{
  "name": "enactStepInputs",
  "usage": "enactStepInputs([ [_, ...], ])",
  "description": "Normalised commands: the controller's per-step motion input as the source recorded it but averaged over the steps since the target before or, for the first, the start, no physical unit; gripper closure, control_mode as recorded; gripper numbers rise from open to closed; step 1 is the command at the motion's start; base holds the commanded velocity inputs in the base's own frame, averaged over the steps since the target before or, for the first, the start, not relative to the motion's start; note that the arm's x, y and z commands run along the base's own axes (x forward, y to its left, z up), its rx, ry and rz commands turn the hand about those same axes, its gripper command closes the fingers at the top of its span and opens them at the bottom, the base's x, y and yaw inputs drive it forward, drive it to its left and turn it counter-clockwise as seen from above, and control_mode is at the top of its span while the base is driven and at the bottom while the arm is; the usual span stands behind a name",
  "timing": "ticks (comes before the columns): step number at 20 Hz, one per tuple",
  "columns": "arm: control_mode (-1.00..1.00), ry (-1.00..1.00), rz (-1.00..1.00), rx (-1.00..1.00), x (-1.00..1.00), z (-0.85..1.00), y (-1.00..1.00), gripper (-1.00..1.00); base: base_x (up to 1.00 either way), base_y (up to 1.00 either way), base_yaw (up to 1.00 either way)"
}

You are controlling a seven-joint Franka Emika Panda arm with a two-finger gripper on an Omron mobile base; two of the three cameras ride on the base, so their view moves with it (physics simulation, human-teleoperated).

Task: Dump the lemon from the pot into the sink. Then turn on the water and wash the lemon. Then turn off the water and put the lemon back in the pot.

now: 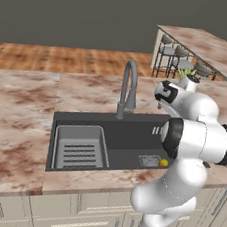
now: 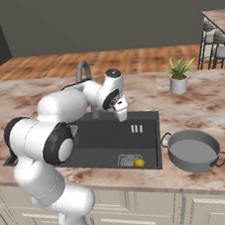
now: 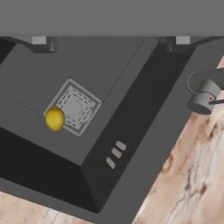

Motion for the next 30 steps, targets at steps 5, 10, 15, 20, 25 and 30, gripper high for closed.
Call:
enactStepInputs([
  [5,-1.0,0.2,0.0,-0.01,0.0,-0.16,-0.09,-1.0,0.0,0.0,0.0],
  [10,-1.0,0.12,0.0,0.0,-0.01,-0.28,-0.37,-1.0,0.0,0.0,0.0],
  [15,-1.0,0.01,0.03,0.0,0.0,-0.36,-0.34,-1.0,0.0,0.0,0.0],
  [20,-1.0,-0.02,0.05,0.0,0.0,-0.39,-0.15,-1.0,0.0,0.0,0.0],
  [25,-1.0,0.0,0.05,0.0,0.0,-0.44,-0.01,-1.0,0.0,0.0,0.0],
  [30,-1.0,0.0,0.05,0.0,0.0,-0.41,0.0,-1.0,0.0,0.0,0.0],
])
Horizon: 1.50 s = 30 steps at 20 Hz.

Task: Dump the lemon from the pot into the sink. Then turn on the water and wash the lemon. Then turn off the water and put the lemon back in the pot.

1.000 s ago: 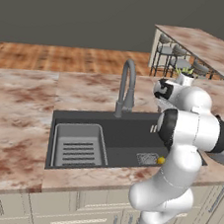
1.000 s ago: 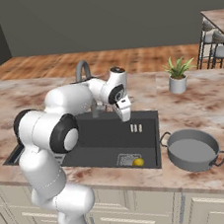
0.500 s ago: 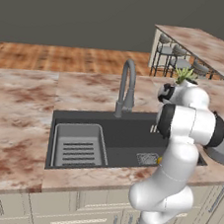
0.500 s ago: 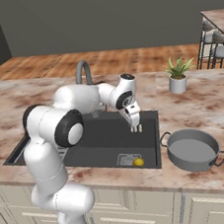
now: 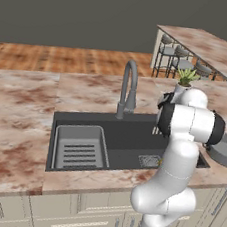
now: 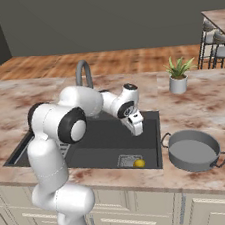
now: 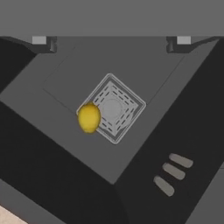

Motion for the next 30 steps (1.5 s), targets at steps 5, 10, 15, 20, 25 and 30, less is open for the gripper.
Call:
enactStepInputs([
  [5,-1.0,0.0,0.05,-0.01,0.0,-0.28,0.0,-1.0,0.0,0.0,0.0],
  [10,-1.0,0.0,0.0,-0.06,0.0,-0.21,0.0,-1.0,0.0,0.0,0.0],
  [15,-1.0,0.0,0.01,-0.08,0.01,-0.23,0.0,-1.0,0.0,0.0,0.0],
  [20,-1.0,0.0,0.01,-0.04,0.02,-0.26,-0.02,-1.0,0.0,0.0,0.0],
  [25,-1.0,0.0,0.04,0.0,0.0,-0.27,-0.22,-1.0,0.0,0.0,0.0],
  [30,-1.0,0.0,0.05,0.0,0.0,-0.26,-0.29,-1.0,0.0,0.0,0.0],
])
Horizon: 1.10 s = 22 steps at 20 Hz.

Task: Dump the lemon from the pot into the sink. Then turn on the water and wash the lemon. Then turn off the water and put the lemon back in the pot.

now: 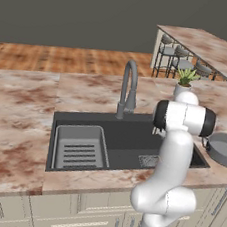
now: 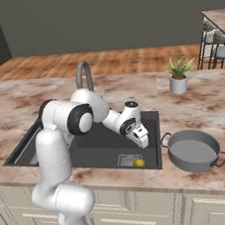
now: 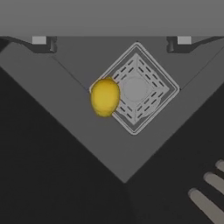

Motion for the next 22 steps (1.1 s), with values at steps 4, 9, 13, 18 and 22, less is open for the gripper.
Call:
enactStepInputs([
  [4,-1.0,0.0,0.04,0.0,0.0,-0.32,-0.25,-1.0,0.0,0.0,0.0],
  [9,-1.0,0.0,0.02,0.0,0.07,-0.33,-0.05,-1.0,0.0,0.0,0.0],
  [13,-1.0,0.0,0.01,0.0,0.08,-0.33,0.0,-1.0,0.0,0.0,0.0],
  [18,-1.0,0.0,0.01,0.0,0.01,-0.33,0.0,-1.0,0.0,0.0,0.0],
  [22,-1.0,0.0,0.0,0.0,0.0,-0.31,0.0,-1.0,0.0,0.0,0.0],
])
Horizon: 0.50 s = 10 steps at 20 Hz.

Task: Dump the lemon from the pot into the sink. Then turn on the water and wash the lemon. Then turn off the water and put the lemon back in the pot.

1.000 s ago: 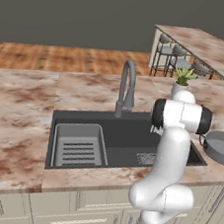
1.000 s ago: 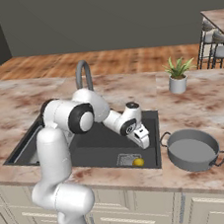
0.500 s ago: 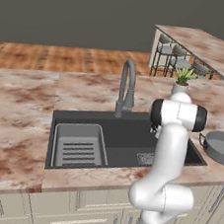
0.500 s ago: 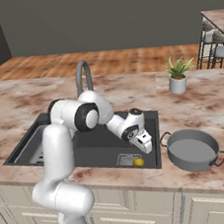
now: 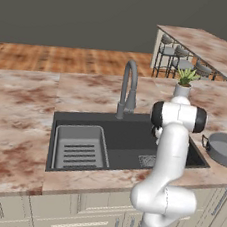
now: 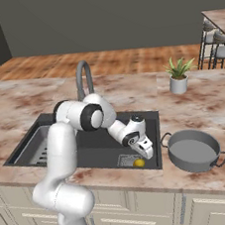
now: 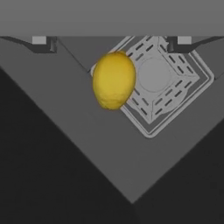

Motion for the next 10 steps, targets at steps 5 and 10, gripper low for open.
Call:
enactStepInputs([
  [5,-1.0,0.0,0.0,0.0,0.0,-0.29,0.0,-1.0,0.0,0.0,0.0],
  [10,-1.0,0.0,0.0,0.0,0.0,-0.24,-0.01,-1.0,0.0,0.0,0.0],
])
